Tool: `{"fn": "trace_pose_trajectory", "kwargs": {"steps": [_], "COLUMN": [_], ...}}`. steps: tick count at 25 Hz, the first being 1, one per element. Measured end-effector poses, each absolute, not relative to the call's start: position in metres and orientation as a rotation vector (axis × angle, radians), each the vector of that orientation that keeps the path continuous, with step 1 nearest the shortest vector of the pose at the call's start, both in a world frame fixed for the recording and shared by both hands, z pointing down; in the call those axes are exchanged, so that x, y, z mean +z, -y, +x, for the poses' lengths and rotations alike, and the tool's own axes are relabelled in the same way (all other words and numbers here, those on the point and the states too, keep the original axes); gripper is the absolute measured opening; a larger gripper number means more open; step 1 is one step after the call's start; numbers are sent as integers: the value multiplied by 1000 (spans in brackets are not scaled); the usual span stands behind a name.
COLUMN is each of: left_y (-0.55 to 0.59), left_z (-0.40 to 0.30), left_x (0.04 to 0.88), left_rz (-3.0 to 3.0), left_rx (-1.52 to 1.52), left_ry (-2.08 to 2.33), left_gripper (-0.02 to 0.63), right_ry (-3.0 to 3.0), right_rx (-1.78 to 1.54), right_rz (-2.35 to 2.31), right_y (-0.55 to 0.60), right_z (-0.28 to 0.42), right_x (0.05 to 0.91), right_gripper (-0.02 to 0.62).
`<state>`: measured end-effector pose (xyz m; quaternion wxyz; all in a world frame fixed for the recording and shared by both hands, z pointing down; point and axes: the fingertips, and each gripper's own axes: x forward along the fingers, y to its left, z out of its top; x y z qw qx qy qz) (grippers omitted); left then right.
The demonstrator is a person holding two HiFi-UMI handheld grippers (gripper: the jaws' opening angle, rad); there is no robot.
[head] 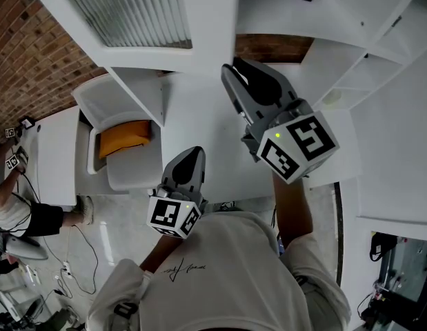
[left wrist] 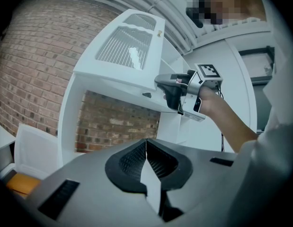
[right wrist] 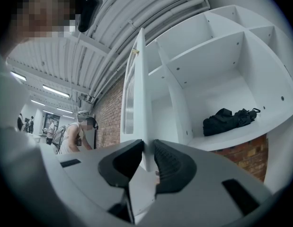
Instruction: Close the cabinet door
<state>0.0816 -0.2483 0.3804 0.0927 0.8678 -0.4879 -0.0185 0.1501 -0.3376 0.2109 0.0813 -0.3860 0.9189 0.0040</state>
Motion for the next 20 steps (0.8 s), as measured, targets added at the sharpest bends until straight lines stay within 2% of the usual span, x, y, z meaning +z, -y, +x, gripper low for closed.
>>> {"fn": "trace_pose_trajectory", "kwargs": {"steps": [20], "left_y": [256], "left_z": [86], "left_x": [384], "left_rz": [2578], "left_rx": [-34], "left_ry": [1446], "left_gripper": [17], "right_ry": [-2707], "right_rx": [14], "right_rz": [-1244], "right_y": [360], "right_z": [154], "right_x": [212], "right_gripper": [83]}}
